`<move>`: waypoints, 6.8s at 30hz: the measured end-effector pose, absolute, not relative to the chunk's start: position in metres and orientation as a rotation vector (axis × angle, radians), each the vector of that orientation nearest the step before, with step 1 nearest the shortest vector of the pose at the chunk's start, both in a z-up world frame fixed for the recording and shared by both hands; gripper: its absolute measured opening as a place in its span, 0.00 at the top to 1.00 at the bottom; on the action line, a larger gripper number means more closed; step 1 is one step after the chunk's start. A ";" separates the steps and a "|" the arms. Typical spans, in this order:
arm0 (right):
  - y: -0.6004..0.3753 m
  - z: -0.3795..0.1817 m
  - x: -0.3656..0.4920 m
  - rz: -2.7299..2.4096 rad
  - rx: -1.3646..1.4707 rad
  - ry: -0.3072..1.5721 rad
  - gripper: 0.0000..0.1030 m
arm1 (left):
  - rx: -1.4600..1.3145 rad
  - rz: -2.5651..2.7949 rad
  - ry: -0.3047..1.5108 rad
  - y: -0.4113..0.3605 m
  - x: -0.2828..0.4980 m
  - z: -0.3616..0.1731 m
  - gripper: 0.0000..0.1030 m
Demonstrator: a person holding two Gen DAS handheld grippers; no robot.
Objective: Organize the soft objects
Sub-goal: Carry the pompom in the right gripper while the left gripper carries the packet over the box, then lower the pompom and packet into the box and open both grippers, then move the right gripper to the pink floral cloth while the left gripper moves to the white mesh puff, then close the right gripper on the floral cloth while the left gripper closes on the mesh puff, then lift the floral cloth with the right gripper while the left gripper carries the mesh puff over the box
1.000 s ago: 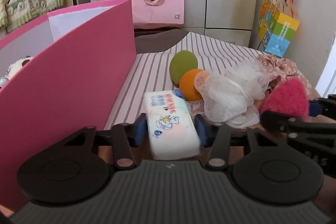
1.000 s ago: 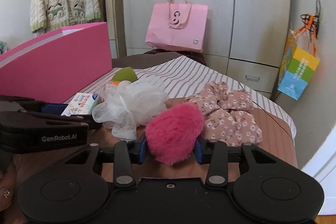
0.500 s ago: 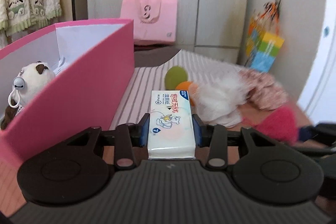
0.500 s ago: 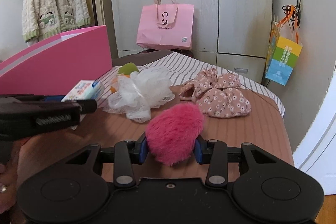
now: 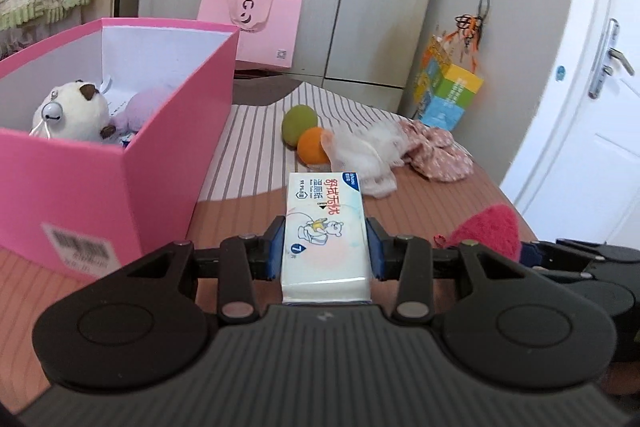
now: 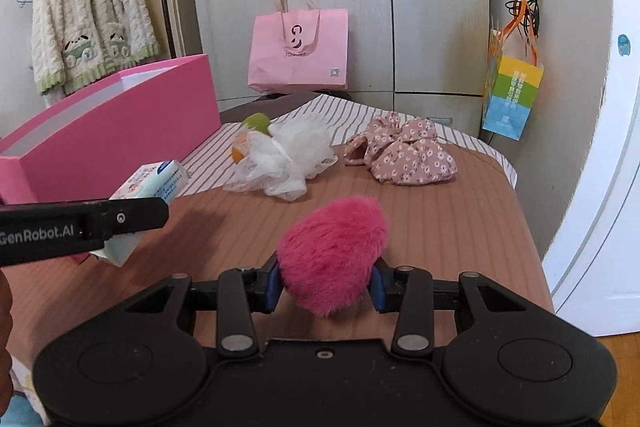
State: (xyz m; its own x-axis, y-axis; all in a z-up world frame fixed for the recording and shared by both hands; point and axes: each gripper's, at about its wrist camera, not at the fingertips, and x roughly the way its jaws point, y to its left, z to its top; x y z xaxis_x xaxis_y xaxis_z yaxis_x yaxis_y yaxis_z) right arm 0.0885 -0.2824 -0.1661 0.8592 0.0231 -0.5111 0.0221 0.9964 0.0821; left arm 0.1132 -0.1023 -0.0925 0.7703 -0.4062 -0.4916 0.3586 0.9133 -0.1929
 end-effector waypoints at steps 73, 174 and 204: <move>-0.086 -0.061 0.335 0.547 -0.202 0.652 0.56 | -0.175 -0.390 0.763 0.066 0.321 0.001 0.62; -0.372 -0.169 0.250 0.121 0.055 0.632 0.24 | 0.194 -0.537 0.622 -0.217 0.232 -0.111 0.54; -0.359 -0.172 0.180 0.024 0.276 0.567 0.77 | 0.122 -0.529 0.529 -0.203 0.193 -0.109 0.71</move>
